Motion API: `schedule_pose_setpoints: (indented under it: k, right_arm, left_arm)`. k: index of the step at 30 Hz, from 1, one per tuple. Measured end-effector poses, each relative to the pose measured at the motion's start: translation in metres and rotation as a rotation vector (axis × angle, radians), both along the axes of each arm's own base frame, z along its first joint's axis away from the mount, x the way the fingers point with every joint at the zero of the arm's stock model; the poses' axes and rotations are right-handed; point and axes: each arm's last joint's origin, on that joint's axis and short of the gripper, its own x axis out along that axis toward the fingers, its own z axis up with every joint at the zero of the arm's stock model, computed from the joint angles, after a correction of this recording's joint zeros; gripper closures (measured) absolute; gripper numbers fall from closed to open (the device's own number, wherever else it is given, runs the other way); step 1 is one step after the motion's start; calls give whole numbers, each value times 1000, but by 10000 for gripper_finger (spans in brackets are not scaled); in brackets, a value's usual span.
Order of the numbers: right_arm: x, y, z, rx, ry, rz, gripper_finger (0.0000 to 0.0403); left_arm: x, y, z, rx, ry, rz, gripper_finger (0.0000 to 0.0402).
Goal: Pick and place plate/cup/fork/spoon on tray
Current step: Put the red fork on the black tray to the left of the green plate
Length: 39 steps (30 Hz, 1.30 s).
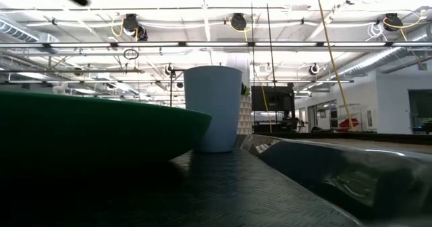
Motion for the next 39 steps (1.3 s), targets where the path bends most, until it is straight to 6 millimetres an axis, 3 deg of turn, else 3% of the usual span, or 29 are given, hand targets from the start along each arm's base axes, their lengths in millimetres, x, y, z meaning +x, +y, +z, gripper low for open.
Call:
schedule_pose_setpoints:
  k: [13,19,29,39]
  right_arm:
    - [-8,7,-1,-37,49,-5,156]
    - [-8,7,-1,-36,49,-4,156]
    - [-8,7,-1,-35,47,-3,156]
    - [-8,7,-1,-28,43,-2,156]
  left_arm:
    - [-76,-39,-9,-309,277,249,314]
    - [-99,-53,-17,-385,432,358,314]
    - [-93,-59,-45,-338,588,466,314]
    - [-70,-51,-63,-326,618,569,314]
